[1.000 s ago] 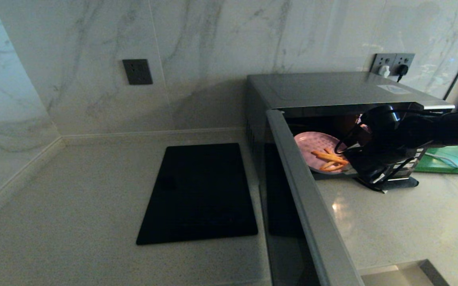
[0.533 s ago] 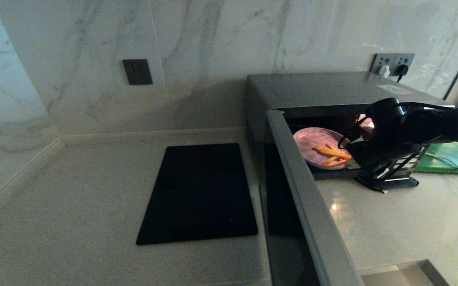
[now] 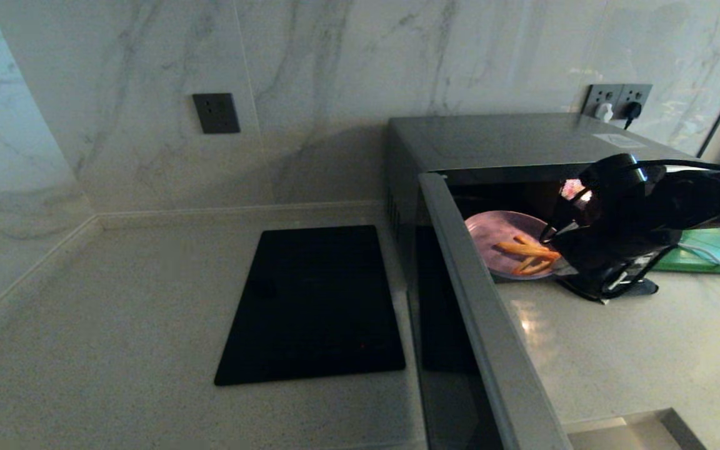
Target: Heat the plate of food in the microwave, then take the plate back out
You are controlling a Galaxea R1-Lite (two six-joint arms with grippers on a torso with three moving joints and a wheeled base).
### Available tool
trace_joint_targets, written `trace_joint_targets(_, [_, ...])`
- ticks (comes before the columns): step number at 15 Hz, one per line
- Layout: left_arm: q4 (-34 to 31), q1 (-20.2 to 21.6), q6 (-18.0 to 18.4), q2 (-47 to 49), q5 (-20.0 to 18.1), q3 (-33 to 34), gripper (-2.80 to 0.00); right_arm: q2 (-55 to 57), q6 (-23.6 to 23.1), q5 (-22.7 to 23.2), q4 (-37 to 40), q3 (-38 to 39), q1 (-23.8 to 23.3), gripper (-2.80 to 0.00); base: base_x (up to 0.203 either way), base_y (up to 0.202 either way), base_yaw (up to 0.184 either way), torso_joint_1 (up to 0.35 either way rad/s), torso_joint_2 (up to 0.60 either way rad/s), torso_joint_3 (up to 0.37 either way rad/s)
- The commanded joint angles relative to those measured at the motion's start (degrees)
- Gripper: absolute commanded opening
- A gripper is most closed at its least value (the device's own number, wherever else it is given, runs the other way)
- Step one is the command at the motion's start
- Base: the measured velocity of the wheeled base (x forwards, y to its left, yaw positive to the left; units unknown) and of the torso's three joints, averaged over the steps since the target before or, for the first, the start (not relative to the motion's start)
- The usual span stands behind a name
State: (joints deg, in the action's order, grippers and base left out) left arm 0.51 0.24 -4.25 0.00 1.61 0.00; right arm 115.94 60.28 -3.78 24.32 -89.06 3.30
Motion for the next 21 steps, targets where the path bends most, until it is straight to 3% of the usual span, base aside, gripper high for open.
trace_joint_targets(1, [0.02,0.02,-0.05,0.09,0.06,0.0,-2.8,-5.95,-0.1,0.48,0.12,4.38,0.07,-2.8,0.0,0.0,0.0,0.0,0.0,0.0])
trace_joint_targets(9, [0.02,0.02,-0.05,0.09,0.06,0.0,-2.8,-29.27,-0.27,0.35,5.68,24.74,1.26,-2.8,0.0,0.0,0.0,0.0,0.0,0.0])
trace_joint_targets(13, [0.02,0.02,-0.05,0.09,0.06,0.0,-2.8,-40.79,-0.27,-2.74,8.49,34.93,-0.46,-2.8,0.0,0.0,0.0,0.0,0.0,0.0])
trace_joint_targets(16, [0.02,0.02,-0.05,0.09,0.06,0.0,-2.8,-46.86,-1.21,-3.44,10.73,38.46,-7.62,-2.8,0.0,0.0,0.0,0.0,0.0,0.0])
trace_joint_targets(21, [0.02,0.02,-0.05,0.09,0.06,0.0,-2.8,-49.79,-10.99,-3.11,12.14,41.14,-25.98,-2.8,0.0,0.0,0.0,0.0,0.0,0.0])
